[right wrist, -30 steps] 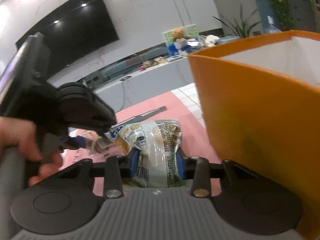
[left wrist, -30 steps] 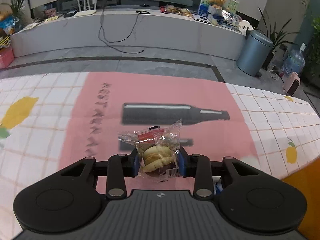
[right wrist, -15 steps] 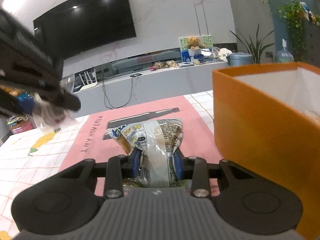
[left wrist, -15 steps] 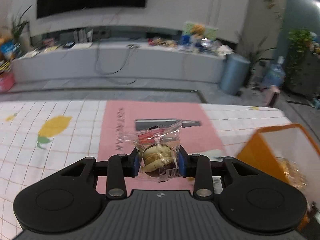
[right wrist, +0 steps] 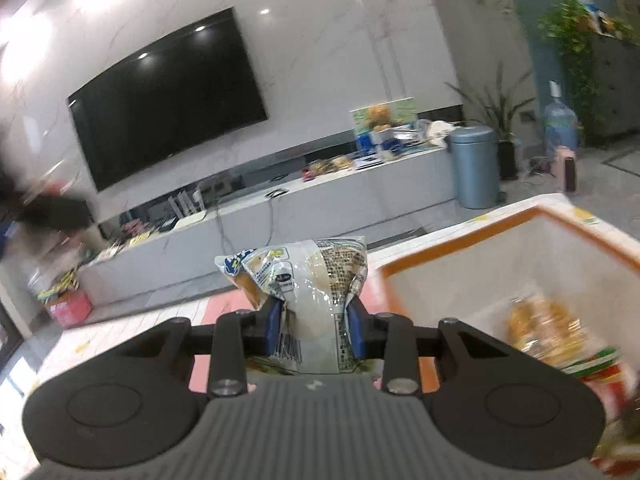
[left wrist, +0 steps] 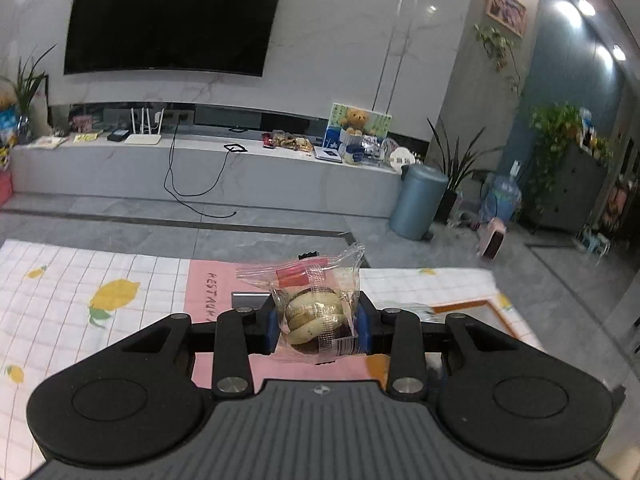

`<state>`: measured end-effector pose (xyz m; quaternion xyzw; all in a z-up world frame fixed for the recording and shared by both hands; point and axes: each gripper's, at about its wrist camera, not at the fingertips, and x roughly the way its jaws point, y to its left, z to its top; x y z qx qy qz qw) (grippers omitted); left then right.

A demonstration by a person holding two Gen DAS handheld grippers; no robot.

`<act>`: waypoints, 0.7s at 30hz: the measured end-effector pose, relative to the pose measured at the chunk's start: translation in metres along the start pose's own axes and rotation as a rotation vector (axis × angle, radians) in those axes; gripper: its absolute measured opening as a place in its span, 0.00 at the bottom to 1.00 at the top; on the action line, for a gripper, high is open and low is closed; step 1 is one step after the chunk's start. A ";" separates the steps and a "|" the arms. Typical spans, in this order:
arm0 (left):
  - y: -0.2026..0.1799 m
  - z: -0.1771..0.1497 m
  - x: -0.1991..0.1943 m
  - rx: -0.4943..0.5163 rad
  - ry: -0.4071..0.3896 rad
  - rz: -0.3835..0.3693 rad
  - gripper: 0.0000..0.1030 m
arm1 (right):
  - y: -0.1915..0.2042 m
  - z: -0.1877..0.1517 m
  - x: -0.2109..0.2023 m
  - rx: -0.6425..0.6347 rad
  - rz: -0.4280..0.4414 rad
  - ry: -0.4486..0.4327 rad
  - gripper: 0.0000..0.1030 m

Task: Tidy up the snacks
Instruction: 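Carry both packets over the orange box with both tools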

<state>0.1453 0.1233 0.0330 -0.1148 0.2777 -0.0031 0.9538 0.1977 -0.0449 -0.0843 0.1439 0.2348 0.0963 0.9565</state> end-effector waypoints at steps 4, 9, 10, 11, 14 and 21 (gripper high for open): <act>-0.009 -0.006 -0.015 0.007 0.001 -0.013 0.39 | -0.049 0.036 -0.012 0.069 -0.013 0.035 0.31; -0.012 -0.035 -0.012 -0.055 0.026 -0.075 0.39 | -0.093 0.060 0.000 0.072 -0.027 0.113 0.32; -0.016 -0.041 -0.006 -0.052 0.037 -0.084 0.39 | -0.099 0.061 0.008 0.072 -0.026 0.141 0.32; -0.020 -0.047 -0.001 -0.048 0.049 -0.094 0.39 | -0.104 0.061 0.016 0.067 -0.028 0.162 0.32; -0.031 -0.059 0.026 -0.048 0.093 -0.131 0.40 | -0.115 0.056 0.045 0.043 -0.044 0.246 0.32; -0.034 -0.075 0.076 -0.081 0.163 -0.161 0.39 | -0.122 0.051 0.105 0.015 -0.029 0.359 0.32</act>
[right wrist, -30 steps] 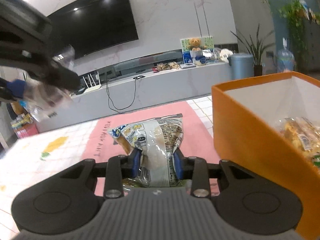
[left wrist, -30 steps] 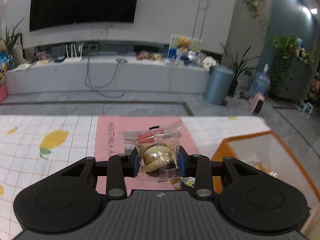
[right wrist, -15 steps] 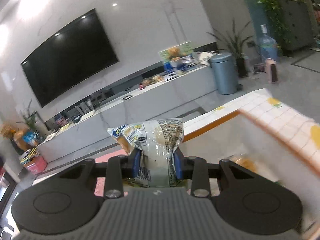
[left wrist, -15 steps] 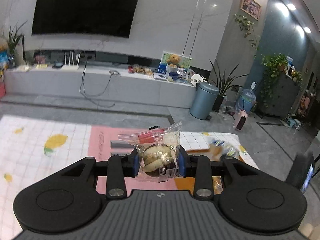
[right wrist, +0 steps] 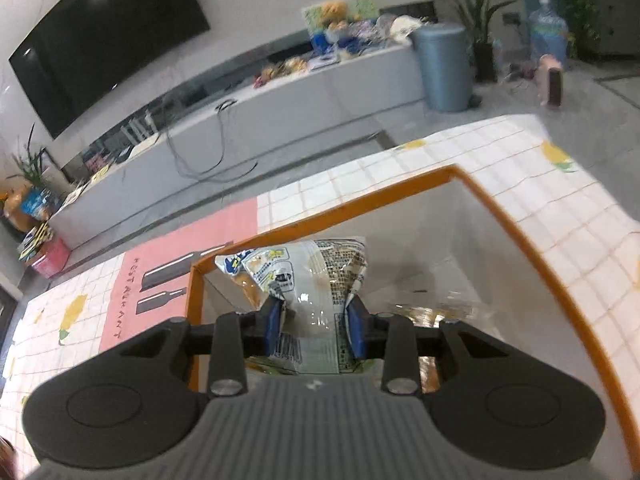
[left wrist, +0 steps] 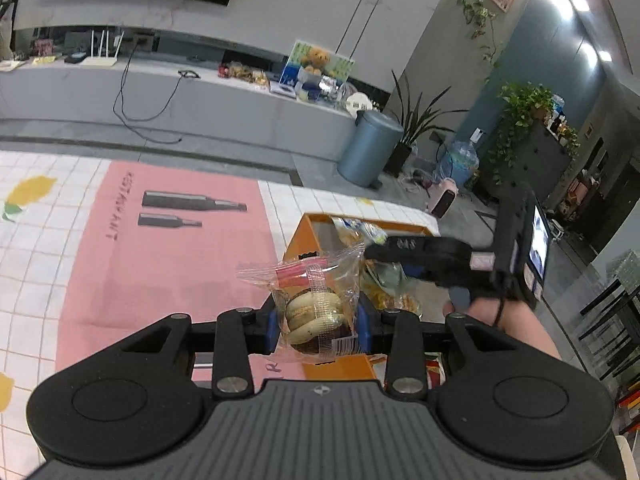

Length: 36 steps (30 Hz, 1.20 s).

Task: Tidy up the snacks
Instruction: 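Carry both packets over the orange box with both tools, then open both tools to drop the packets into the orange box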

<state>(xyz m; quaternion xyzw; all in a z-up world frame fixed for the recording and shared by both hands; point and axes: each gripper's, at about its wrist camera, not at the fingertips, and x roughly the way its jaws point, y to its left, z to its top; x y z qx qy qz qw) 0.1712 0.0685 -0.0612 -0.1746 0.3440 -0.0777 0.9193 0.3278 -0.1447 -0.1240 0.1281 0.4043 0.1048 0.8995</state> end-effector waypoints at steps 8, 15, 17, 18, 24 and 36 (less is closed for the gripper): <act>-0.003 -0.012 -0.014 0.012 0.011 0.038 0.39 | 0.005 -0.004 -0.007 -0.043 0.005 0.101 0.72; -0.036 -0.011 -0.026 0.017 0.000 -0.013 0.39 | -0.040 -0.016 -0.134 0.123 0.138 -0.136 0.87; -0.050 -0.012 -0.022 0.023 0.008 -0.030 0.39 | -0.056 -0.030 -0.165 0.163 0.162 -0.192 0.87; -0.056 -0.013 -0.019 0.030 0.013 -0.035 0.39 | -0.064 -0.035 -0.173 0.185 0.166 -0.206 0.87; -0.084 -0.030 0.019 0.083 0.068 -0.019 0.39 | -0.088 -0.049 -0.181 0.250 0.141 -0.201 0.87; -0.104 -0.040 0.067 0.152 0.110 0.079 0.41 | -0.092 -0.048 -0.161 0.244 0.132 -0.162 0.87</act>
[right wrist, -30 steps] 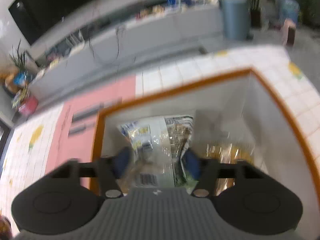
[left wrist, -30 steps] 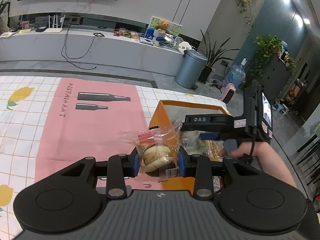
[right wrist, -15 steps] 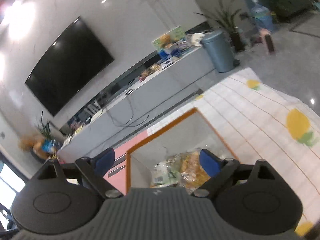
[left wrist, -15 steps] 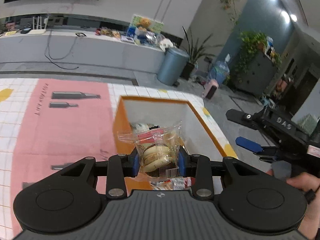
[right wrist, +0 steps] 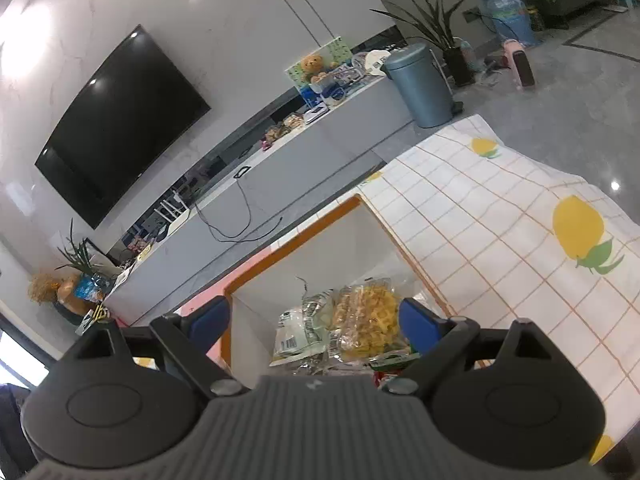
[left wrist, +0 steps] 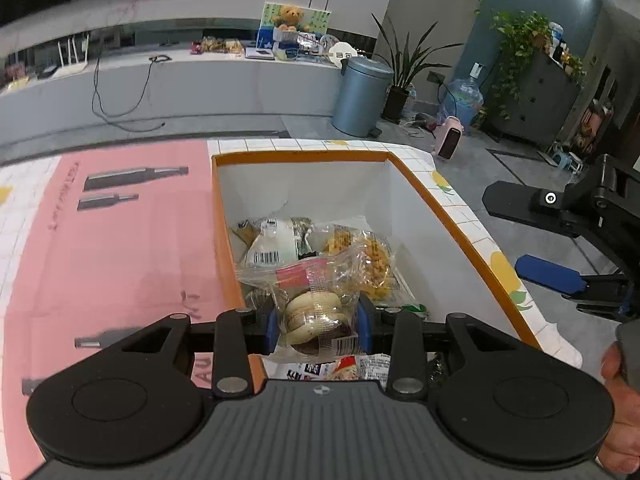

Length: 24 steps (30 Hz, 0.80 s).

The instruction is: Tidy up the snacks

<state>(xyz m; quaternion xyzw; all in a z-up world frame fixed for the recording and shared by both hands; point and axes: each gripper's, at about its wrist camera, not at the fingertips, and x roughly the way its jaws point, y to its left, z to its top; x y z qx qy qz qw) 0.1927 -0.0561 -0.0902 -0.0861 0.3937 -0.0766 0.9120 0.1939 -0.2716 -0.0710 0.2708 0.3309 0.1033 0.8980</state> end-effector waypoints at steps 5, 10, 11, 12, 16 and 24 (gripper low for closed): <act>0.001 -0.001 0.000 0.004 0.046 -0.071 0.82 | 0.000 0.000 0.000 0.003 -0.001 -0.005 0.87; 0.016 -0.007 -0.029 -0.073 -0.042 -0.055 0.74 | 0.011 -0.001 -0.004 -0.054 -0.020 -0.015 0.87; 0.018 -0.007 -0.037 -0.077 -0.044 -0.072 0.74 | 0.015 -0.001 -0.007 -0.077 -0.024 -0.019 0.86; 0.020 -0.008 -0.047 -0.074 -0.048 -0.073 0.77 | 0.020 -0.001 -0.012 -0.100 -0.030 -0.026 0.86; 0.025 -0.015 -0.089 -0.067 -0.083 -0.008 0.84 | 0.035 -0.008 -0.036 -0.158 -0.071 -0.067 0.87; 0.018 -0.022 -0.162 -0.032 -0.085 -0.028 0.91 | 0.063 -0.065 -0.096 -0.252 -0.200 -0.040 0.97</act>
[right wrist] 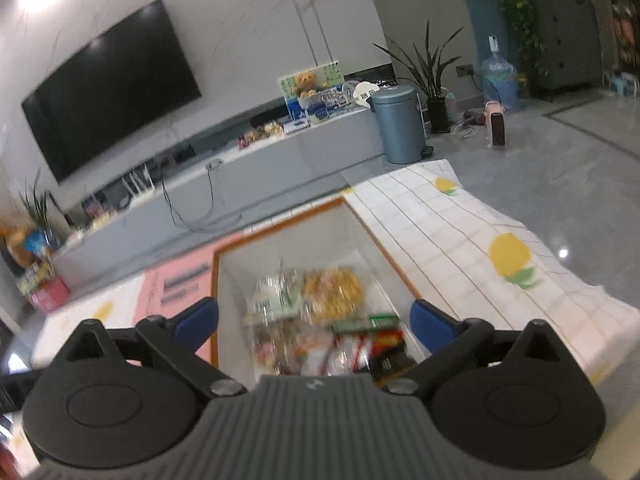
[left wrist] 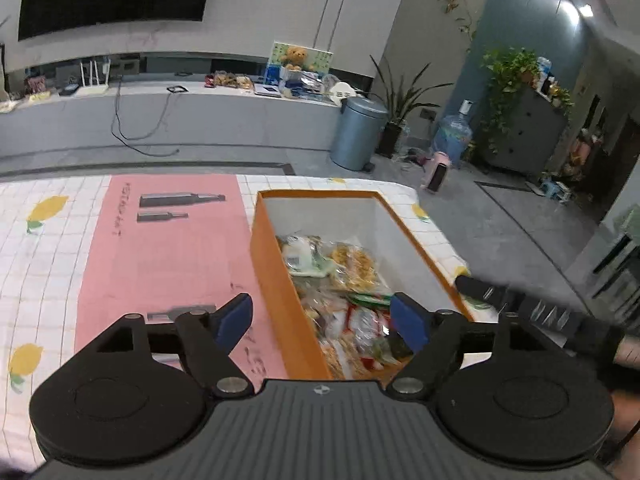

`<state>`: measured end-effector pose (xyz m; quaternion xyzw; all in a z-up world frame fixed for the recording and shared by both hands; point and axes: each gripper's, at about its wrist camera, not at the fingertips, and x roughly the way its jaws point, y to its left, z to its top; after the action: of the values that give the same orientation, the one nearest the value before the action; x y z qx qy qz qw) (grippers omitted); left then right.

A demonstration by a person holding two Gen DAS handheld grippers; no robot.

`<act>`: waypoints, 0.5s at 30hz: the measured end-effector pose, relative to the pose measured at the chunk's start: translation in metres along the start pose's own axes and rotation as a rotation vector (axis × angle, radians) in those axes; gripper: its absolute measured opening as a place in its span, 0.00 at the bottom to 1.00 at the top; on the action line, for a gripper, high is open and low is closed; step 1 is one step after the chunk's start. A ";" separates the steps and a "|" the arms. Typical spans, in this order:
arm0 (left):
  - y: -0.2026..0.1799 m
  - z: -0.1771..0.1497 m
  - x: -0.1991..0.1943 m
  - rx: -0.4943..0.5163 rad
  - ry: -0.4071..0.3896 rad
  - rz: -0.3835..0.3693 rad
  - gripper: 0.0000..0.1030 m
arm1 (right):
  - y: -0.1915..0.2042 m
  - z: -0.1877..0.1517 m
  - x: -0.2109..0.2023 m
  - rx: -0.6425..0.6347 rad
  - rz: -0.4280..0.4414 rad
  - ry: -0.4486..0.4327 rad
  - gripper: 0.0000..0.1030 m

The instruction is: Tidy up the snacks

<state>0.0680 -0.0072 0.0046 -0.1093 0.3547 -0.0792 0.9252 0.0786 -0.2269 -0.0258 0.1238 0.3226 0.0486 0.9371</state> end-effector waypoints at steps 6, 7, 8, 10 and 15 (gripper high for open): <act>-0.012 -0.016 -0.031 0.103 -0.016 0.022 0.91 | 0.030 -0.040 -0.049 -0.095 -0.010 0.070 0.97; -0.014 -0.019 -0.035 0.110 -0.016 0.035 0.91 | 0.035 -0.046 -0.056 -0.109 -0.010 0.085 0.97; -0.017 -0.024 -0.038 0.108 -0.022 0.047 0.91 | 0.039 -0.051 -0.062 -0.114 -0.011 0.095 0.97; -0.022 -0.031 -0.045 0.106 -0.024 0.080 0.90 | 0.048 -0.057 -0.073 -0.125 -0.012 0.101 0.97; -0.040 -0.039 -0.053 0.132 -0.037 0.159 0.83 | 0.064 -0.058 -0.093 -0.140 0.001 0.089 0.97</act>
<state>0.0002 -0.0395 0.0207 -0.0208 0.3391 -0.0266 0.9402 -0.0310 -0.1695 0.0015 0.0558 0.3596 0.0769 0.9282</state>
